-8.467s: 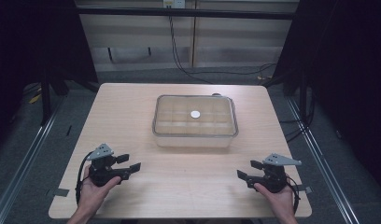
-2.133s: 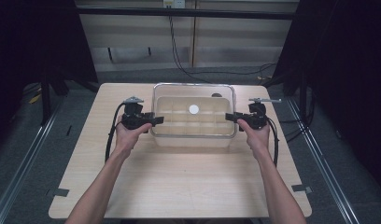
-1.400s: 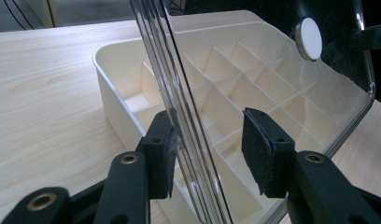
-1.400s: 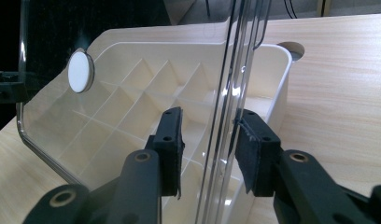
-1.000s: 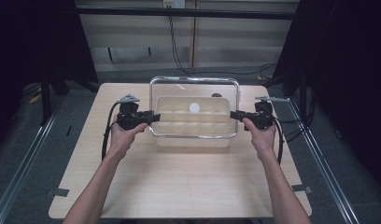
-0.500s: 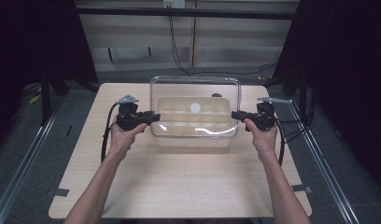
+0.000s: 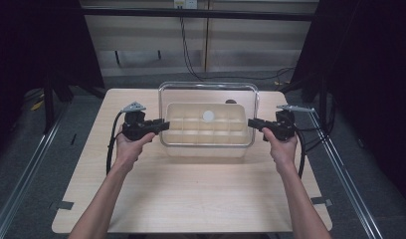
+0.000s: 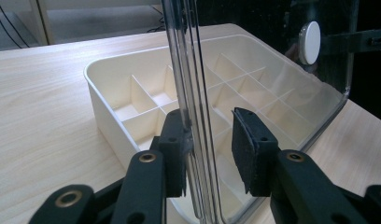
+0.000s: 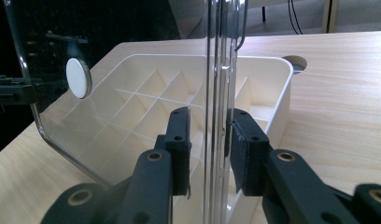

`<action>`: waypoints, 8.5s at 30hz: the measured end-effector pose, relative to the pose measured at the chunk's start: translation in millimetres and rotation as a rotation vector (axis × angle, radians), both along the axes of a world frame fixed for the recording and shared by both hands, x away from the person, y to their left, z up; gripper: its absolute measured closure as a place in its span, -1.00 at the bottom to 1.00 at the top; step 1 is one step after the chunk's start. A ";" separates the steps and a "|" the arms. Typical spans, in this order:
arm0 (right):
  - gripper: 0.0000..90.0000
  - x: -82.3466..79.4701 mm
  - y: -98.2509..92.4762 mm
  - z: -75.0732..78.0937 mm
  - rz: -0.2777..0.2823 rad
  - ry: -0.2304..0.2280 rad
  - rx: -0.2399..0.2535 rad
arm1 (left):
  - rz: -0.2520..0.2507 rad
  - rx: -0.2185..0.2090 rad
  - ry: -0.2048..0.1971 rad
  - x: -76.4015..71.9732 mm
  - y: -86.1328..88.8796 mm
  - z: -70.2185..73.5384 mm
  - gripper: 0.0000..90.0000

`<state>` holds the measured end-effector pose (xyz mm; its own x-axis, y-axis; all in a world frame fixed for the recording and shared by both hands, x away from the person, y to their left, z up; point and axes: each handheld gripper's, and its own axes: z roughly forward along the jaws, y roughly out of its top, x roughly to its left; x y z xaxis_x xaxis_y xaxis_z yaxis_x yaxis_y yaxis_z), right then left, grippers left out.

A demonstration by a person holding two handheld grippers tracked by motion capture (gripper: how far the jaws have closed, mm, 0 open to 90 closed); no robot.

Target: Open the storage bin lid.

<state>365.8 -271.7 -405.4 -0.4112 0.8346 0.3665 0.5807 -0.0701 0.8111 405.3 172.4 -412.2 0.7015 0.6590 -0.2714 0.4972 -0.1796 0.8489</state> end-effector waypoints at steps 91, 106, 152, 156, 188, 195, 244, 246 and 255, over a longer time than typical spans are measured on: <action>0.67 -102.1 -1.8 3.4 0.084 -0.055 0.033 | -0.084 0.045 -0.031 -92.1 12.9 3.6 0.52; 0.68 -114.8 1.1 -3.4 0.099 -0.030 0.061 | -0.103 0.054 -0.009 -110.7 19.4 0.0 0.52; 0.68 -160.4 4.1 -36.3 0.143 0.086 0.035 | -0.183 0.116 0.100 -151.8 23.9 -38.1 0.54; 0.68 -162.9 4.9 -39.9 0.142 0.093 0.037 | -0.168 0.133 0.092 -154.2 22.9 -40.1 0.53; 0.57 -157.2 13.7 -65.7 0.153 0.180 -0.023 | -0.193 0.177 0.146 -151.2 19.4 -57.8 0.31; 0.53 -150.2 13.5 -71.3 0.156 0.202 -0.016 | -0.194 0.179 0.178 -144.8 17.3 -61.8 0.24; 0.00 -139.0 29.4 -89.2 0.111 0.288 -0.147 | -0.187 0.260 0.226 -133.0 10.9 -76.2 0.08; -0.01 -139.0 29.7 -89.1 0.108 0.288 -0.148 | -0.182 0.270 0.221 -133.4 10.8 -76.2 0.08; -0.07 -137.9 28.6 -88.7 0.087 0.272 -0.179 | -0.191 0.272 0.237 -133.1 10.3 -77.5 0.08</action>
<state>227.9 -243.2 -494.1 -0.3911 0.8616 0.3236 0.7752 0.1189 0.6204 272.2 182.7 -489.7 0.7572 0.5929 -0.2740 0.6092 -0.4899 0.6235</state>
